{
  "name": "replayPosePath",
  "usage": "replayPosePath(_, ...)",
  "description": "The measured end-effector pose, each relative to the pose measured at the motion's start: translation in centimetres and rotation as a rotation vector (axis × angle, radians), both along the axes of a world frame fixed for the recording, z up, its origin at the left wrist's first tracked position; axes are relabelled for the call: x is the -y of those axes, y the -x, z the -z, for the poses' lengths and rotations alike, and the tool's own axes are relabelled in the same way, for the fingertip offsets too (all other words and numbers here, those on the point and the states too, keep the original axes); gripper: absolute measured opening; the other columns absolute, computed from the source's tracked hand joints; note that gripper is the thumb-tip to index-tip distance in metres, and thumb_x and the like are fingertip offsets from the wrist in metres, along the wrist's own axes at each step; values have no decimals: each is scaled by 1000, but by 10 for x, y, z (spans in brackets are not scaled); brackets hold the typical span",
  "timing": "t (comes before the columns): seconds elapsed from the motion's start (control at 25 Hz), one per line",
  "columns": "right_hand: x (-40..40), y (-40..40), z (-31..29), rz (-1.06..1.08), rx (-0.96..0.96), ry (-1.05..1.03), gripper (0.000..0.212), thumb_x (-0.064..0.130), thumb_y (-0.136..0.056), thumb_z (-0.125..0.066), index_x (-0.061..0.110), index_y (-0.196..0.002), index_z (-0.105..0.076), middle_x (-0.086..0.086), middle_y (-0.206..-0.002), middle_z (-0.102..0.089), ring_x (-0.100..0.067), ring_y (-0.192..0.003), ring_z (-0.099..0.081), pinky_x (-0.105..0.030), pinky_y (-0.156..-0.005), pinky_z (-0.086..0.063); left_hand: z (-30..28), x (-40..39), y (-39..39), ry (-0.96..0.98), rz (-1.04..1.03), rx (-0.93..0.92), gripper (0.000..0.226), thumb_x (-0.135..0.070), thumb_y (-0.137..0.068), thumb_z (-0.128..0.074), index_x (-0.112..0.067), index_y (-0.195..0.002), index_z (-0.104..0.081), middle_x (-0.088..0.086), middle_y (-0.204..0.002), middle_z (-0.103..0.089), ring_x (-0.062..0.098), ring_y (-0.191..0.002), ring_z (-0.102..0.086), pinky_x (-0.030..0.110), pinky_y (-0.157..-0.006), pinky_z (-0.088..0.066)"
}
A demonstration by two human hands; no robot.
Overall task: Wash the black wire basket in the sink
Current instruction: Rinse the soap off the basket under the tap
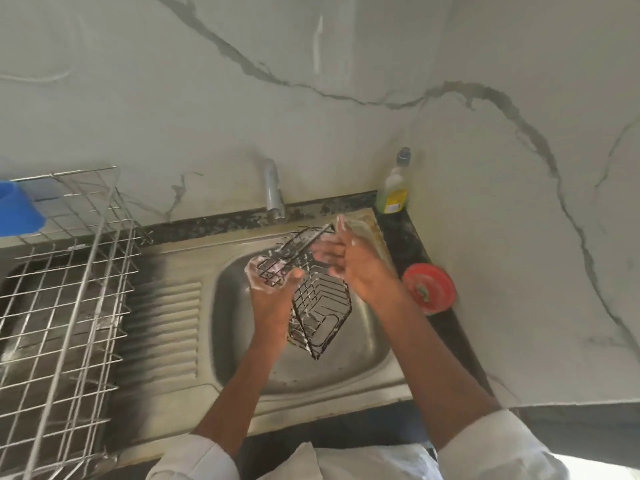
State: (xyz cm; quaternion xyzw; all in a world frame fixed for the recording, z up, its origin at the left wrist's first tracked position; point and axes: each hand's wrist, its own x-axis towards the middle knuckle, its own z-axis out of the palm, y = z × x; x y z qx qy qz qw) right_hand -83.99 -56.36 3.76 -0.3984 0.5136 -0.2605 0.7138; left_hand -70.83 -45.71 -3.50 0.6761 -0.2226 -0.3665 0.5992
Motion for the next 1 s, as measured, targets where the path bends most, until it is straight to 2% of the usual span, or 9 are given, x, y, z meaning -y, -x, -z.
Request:
replayPosePath(0.08, -3, -26, -2, 90, 25, -64, 36, 36, -101, -65, 5, -118, -68, -11, -93, -80, -27, -94, -78, -30, -66, -52, -6, -6, -14, 21, 35, 65, 111, -47, -70, -93, -26, -157, -28, -21, -131, -47, -2, -111, -52, 8, -98, -40)
replayPosePath(0.16, -6, -44, 0, 102, 20, -136, 24, 22, -97, -70, 4, -114, -69, -13, -94, -80, -26, -91, -78, -35, -78, -57, -5, -14, -31, -15, 97, 112, 119, -63, -58, -95, -24, -151, -33, -21, -134, -58, -5, -121, -57, 9, -103, -43)
replayPosePath(0.28, -9, -59, 10, 177, 45, -249, 22, 4, -101, -60, -2, -122, -63, -17, -100, -79, -28, -92, -78, -43, -83, -63, -12, -20, -51, -48, 300, 166, 98, -40, -70, -87, -13, -145, -31, -25, -116, -64, -20, -103, -63, 4, -88, -48)
replayPosePath(0.36, -11, -61, 20, 246, 62, -314, 25, 2, -106, -48, -2, -129, -55, -18, -100, -79, -31, -89, -79, -43, -65, -62, -9, -14, -67, -118, 411, 46, 70, -42, -99, -66, -14, -154, -33, -17, -121, -57, -12, -97, -66, 7, -84, -49)
replayPosePath(0.44, -12, -59, 27, 294, 50, -326, 24, 5, -109, -42, 1, -129, -54, -17, -96, -79, -32, -86, -79, -43, -60, -60, 7, 4, -90, -175, 374, -57, 65, -62, -106, -44, -16, -152, -49, -6, -139, -59, 13, -122, -63, 28, -107, -47)
replayPosePath(0.52, -11, -57, 32, 336, 26, -325, 19, 6, -110, -40, 5, -121, -55, -17, -93, -80, -33, -86, -79, -49, -73, -62, 12, 38, -104, -299, 266, 15, 71, -68, -99, -55, -12, -142, -60, 1, -133, -70, 18, -111, -68, 39, -109, -51)
replayPosePath(0.64, -5, -57, 34, 370, 26, -311, 15, 3, -108, -44, 7, -114, -57, -17, -95, -79, -35, -87, -78, -57, -91, -58, 9, 98, -103, -486, 334, 231, 73, -61, -100, -61, -7, -149, -54, 7, -142, -66, 23, -121, -68, 26, -91, -52)
replayPosePath(0.84, 9, -59, 47, 348, 23, -307, 17, 8, -109, -46, 9, -119, -59, -17, -104, -79, -34, -87, -79, -54, -88, -57, 14, 163, -109, -547, 263, 315, 41, -49, -97, -71, -10, -92, -60, 5, -86, -66, 27, -89, -72, 38, -80, -61)
replayPosePath(1.0, 16, -56, 56, 306, -3, -264, 20, 14, -109, -48, 9, -126, -58, -15, -105, -79, -36, -91, -78, -61, -100, -51, 22, 175, -123, -494, 122, 50, 37, -31, -108, -56, 3, -118, -64, 10, -87, -67, 28, -78, -71, 40, -71, -64)
